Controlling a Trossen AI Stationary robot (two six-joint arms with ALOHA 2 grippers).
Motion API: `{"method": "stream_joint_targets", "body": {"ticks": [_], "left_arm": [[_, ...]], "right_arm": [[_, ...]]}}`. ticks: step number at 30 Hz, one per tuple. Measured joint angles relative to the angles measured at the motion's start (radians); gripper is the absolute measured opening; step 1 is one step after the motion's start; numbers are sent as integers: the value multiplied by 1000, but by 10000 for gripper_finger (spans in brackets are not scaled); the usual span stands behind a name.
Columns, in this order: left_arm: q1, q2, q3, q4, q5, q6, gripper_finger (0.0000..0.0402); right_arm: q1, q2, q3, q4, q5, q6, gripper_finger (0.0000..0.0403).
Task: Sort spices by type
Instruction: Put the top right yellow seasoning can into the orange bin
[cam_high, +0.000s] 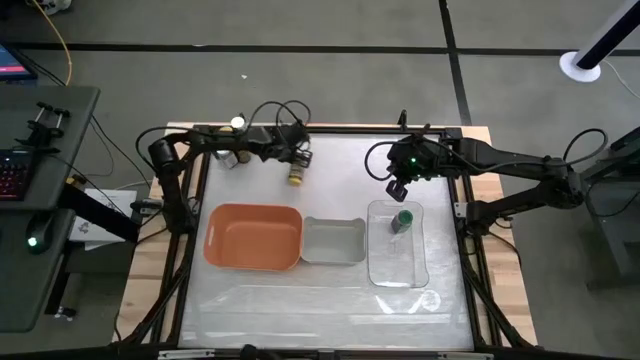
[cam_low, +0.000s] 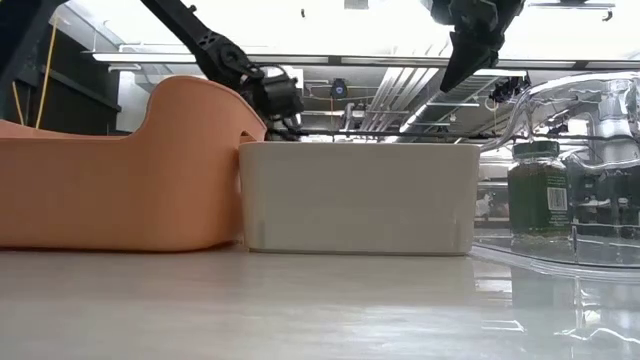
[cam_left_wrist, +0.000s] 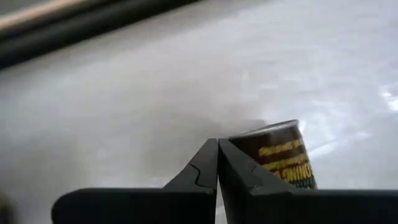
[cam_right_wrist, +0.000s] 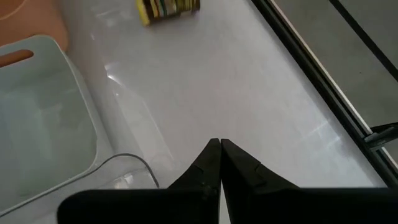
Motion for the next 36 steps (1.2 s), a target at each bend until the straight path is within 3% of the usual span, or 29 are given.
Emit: {"method": "stream_joint_targets", "body": {"ticks": [6,9,15,21,24,28,31,36], "left_arm": [[-95,0,3,120,42,-57,0],[-95,-18,41,61,50,-12,0],[-8,-226,72,-37,13,173,0],[24,-529,72,-135,21,316,0],[0,-666,72,-202,25,297,0],[-66,-816,72,-274,19,209,0],[-131,-895,72,-299,-14,142,0],[-246,-963,72,-302,-108,59,0]], "right_arm": [[0,0,0,19,12,-22,0],[0,0,0,83,5,-43,0],[-20,25,0,288,-133,-166,16],[-47,183,32,348,-259,-335,128],[-46,305,95,341,-259,-443,201],[-38,478,227,306,-185,-679,279],[-37,601,343,242,-156,-833,306],[-39,765,479,146,-167,-995,314]]}}
